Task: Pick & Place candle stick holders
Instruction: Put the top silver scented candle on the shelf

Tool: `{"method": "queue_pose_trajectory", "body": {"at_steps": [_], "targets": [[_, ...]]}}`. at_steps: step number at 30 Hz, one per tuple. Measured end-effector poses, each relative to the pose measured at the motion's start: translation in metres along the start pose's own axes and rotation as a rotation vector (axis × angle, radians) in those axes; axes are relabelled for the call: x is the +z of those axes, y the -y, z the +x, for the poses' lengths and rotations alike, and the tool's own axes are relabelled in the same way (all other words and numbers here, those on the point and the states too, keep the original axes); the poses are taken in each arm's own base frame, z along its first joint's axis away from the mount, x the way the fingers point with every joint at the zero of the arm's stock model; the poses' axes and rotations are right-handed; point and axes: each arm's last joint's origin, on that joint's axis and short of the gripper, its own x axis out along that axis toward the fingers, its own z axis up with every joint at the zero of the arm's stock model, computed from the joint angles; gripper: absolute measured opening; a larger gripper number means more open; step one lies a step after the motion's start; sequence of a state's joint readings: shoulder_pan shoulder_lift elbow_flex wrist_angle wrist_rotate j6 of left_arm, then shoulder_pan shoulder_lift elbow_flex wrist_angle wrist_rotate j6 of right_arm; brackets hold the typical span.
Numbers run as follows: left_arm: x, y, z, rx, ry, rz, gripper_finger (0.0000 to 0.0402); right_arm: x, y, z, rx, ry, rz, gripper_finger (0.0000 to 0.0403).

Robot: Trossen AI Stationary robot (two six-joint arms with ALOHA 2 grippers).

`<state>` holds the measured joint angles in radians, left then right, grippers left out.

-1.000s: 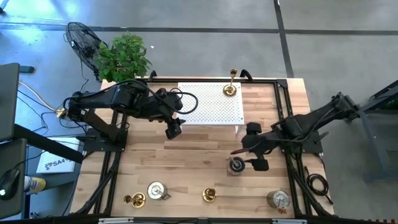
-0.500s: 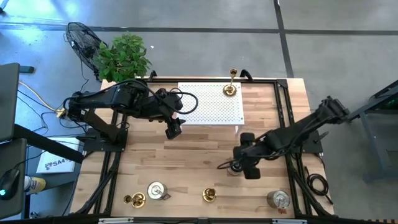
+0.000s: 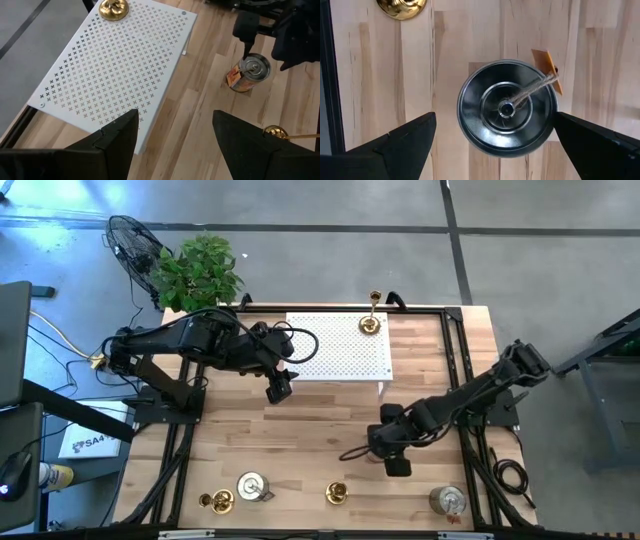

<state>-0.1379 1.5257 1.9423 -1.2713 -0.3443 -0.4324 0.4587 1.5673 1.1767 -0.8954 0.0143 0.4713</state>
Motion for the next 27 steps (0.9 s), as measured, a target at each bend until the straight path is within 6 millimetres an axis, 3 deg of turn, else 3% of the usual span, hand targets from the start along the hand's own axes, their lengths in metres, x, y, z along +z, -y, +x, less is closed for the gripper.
{"method": "queue_pose_trajectory", "body": {"at_steps": [27], "targets": [[0.0000, 0.0000, 0.0000, 0.000, 0.000, 0.000, 0.0250, -0.0011, 0.0020, 0.0010, -0.051, 0.011, -0.035, 0.0399]]}}
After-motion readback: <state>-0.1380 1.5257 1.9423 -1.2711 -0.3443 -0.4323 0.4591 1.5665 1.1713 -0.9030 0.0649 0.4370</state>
